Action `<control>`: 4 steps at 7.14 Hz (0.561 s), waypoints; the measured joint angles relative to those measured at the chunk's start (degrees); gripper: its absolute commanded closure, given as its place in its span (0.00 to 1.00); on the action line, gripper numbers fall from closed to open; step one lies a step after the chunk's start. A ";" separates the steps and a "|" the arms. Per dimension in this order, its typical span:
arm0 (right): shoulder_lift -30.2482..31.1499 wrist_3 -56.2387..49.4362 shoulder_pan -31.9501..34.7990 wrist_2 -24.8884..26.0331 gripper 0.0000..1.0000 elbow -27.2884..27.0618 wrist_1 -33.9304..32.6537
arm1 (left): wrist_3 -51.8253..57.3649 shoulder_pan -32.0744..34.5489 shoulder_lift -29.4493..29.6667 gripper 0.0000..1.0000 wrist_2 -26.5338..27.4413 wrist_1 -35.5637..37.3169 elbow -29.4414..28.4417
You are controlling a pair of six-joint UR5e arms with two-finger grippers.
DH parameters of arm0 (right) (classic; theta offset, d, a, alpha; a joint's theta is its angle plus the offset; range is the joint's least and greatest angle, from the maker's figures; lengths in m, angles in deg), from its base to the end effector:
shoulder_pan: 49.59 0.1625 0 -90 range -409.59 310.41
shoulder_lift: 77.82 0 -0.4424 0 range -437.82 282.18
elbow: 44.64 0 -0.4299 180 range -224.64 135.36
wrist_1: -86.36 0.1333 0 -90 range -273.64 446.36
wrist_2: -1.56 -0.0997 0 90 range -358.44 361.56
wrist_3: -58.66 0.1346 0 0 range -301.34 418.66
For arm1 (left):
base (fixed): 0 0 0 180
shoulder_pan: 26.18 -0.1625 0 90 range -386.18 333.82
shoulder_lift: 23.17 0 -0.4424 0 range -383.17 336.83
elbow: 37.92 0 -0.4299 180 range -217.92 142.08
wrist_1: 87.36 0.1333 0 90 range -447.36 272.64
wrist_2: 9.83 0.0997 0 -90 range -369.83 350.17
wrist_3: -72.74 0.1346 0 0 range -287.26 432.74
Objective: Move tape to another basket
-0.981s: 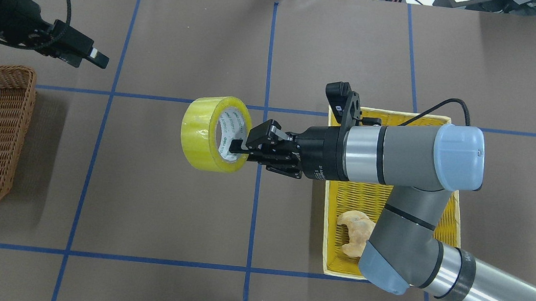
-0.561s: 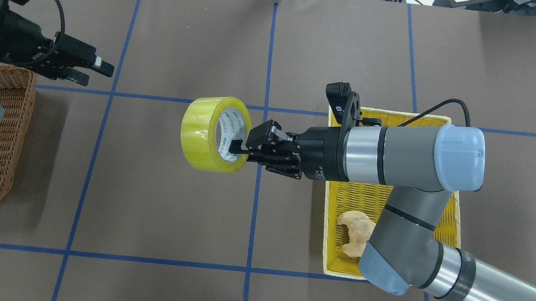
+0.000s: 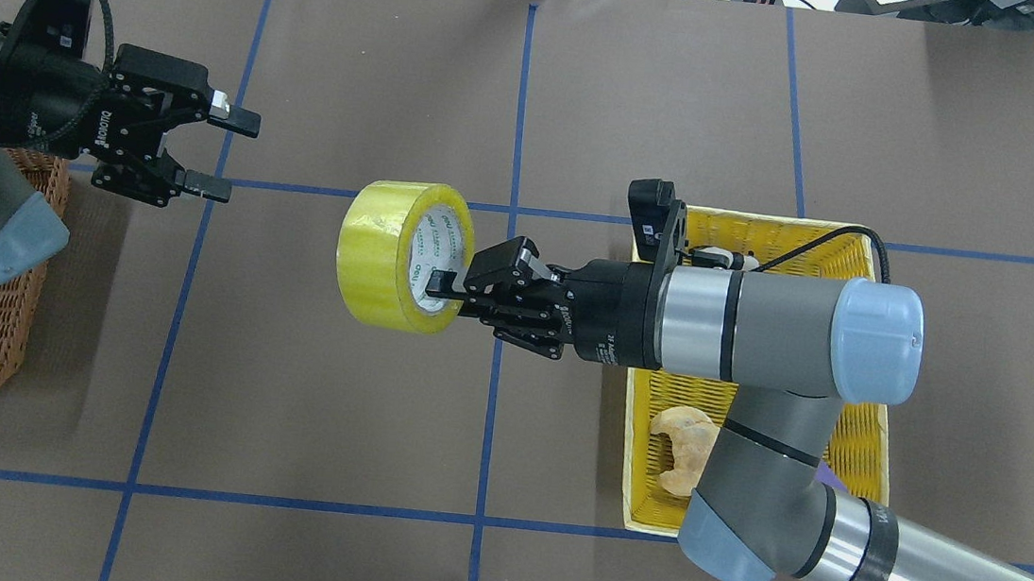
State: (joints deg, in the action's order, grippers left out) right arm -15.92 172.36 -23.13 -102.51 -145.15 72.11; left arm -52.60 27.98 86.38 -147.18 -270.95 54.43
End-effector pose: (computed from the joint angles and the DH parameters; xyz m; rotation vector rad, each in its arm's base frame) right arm -0.5121 -0.3672 0.1398 -0.1104 -1.9936 0.3217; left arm 0.3155 -0.4954 0.2898 -0.1977 1.8631 -0.2400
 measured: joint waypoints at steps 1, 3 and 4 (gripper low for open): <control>-0.20 1.36 -0.69 1.42 1.00 0.63 2.30 | -7.56 -0.87 0.39 0.02 2.49 -6.13 0.10; -1.60 3.86 -1.82 2.11 1.00 2.89 6.58 | -14.77 -5.20 2.11 0.02 9.39 -14.43 0.33; -2.11 4.60 -2.47 1.99 1.00 3.88 8.36 | -15.60 -7.02 3.47 0.03 11.27 -15.93 0.50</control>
State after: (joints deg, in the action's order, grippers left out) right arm -18.03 176.96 -25.60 -100.52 -141.27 80.47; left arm -68.19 20.96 89.85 -135.91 -286.89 54.94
